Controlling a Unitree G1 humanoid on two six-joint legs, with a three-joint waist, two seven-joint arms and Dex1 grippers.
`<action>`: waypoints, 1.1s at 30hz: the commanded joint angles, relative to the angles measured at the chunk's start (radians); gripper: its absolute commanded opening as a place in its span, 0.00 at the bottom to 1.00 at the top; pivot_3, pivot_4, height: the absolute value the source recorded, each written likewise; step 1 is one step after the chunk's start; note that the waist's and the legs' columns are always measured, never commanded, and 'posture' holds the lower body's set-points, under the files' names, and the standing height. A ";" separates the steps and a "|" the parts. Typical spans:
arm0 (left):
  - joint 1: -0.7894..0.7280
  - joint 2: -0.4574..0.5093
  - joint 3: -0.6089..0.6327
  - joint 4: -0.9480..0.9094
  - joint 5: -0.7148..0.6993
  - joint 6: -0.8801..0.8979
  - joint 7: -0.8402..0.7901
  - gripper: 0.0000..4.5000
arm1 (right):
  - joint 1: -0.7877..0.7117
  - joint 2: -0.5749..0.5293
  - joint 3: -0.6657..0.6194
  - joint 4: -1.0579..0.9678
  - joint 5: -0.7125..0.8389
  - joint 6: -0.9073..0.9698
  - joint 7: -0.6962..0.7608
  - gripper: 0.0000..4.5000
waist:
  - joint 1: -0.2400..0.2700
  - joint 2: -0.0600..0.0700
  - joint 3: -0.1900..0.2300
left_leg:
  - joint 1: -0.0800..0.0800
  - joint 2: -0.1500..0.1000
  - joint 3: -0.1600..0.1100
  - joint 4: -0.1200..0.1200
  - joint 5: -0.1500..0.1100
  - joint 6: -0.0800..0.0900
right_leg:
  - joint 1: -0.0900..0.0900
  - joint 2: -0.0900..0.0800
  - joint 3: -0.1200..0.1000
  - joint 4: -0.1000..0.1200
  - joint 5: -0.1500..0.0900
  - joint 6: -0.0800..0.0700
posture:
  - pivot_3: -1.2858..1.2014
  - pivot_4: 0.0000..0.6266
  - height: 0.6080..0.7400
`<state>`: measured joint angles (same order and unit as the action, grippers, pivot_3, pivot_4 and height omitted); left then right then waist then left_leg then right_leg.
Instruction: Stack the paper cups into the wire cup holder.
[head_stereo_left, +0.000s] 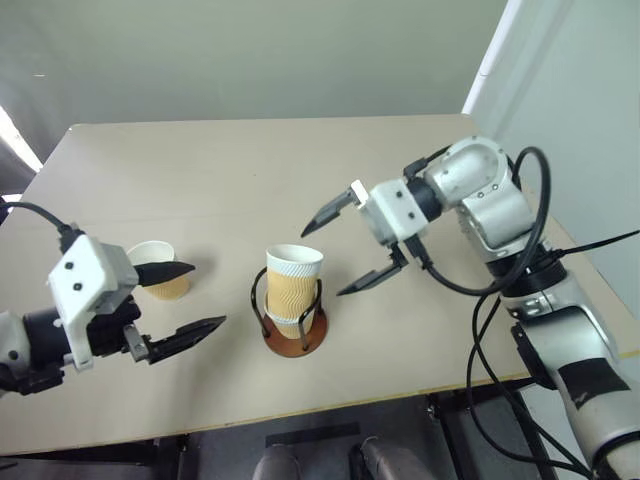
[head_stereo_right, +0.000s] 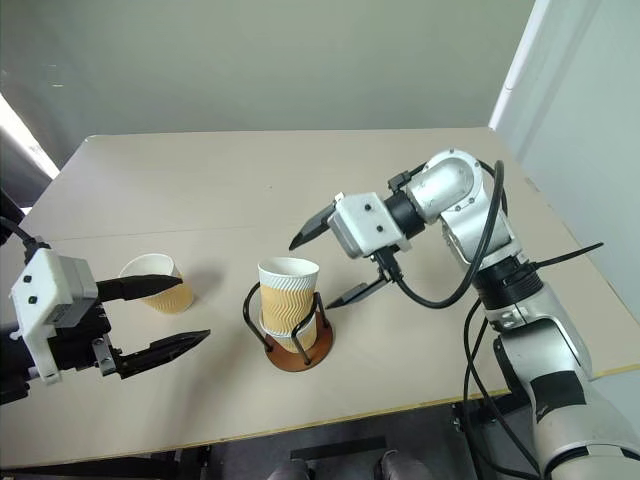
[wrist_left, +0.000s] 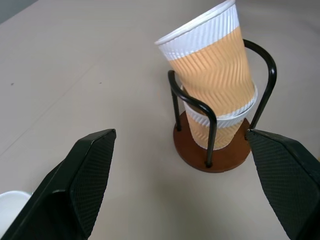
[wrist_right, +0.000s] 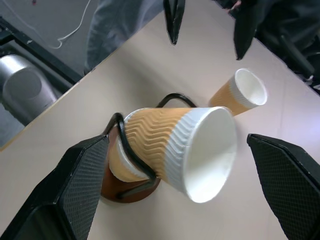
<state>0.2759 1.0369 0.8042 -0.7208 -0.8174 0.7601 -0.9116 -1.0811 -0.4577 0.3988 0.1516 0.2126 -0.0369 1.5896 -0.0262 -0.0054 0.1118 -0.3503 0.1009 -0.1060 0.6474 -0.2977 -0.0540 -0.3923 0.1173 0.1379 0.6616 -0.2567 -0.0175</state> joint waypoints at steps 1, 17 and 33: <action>-0.011 -0.003 0.003 -0.009 0.009 -0.015 -0.002 1.00 | 0.020 0.013 0.036 -0.050 -0.043 -0.036 -0.011 1.00 | -0.001 0.000 0.000 | 0.000 0.000 0.000 0.000 0.000 0.000 | 0.000 0.000 0.000 0.000 0.000 0.000 | 0.52 0.24 1.00; -0.011 -0.024 0.000 -0.020 0.019 -0.012 -0.002 1.00 | 0.019 -0.043 0.032 -0.140 0.093 -0.022 0.025 1.00 | 0.001 -0.001 0.000 | -0.001 0.000 0.000 0.000 0.001 -0.001 | 0.000 0.000 0.000 0.000 0.000 0.000 | 0.52 0.24 1.00; -0.135 0.117 -0.009 0.147 0.145 -0.033 -0.029 1.00 | -0.135 -0.080 -0.148 0.139 0.090 0.020 -0.045 1.00 | 0.013 -0.003 -0.002 | -0.001 0.006 -0.001 -0.001 -0.001 0.002 | -0.003 0.000 0.000 0.002 0.000 -0.001 | 0.52 0.24 1.00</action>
<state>0.1527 1.1283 0.7712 -0.5942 -0.6981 0.7428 -0.9204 -1.2236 -0.5184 0.3040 0.2971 0.2470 -0.0488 1.5099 -0.0134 -0.0087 0.1100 -0.3517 0.1070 -0.1073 0.6464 -0.2990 -0.0520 -0.3954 0.1169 0.1378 0.6625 -0.2570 -0.0187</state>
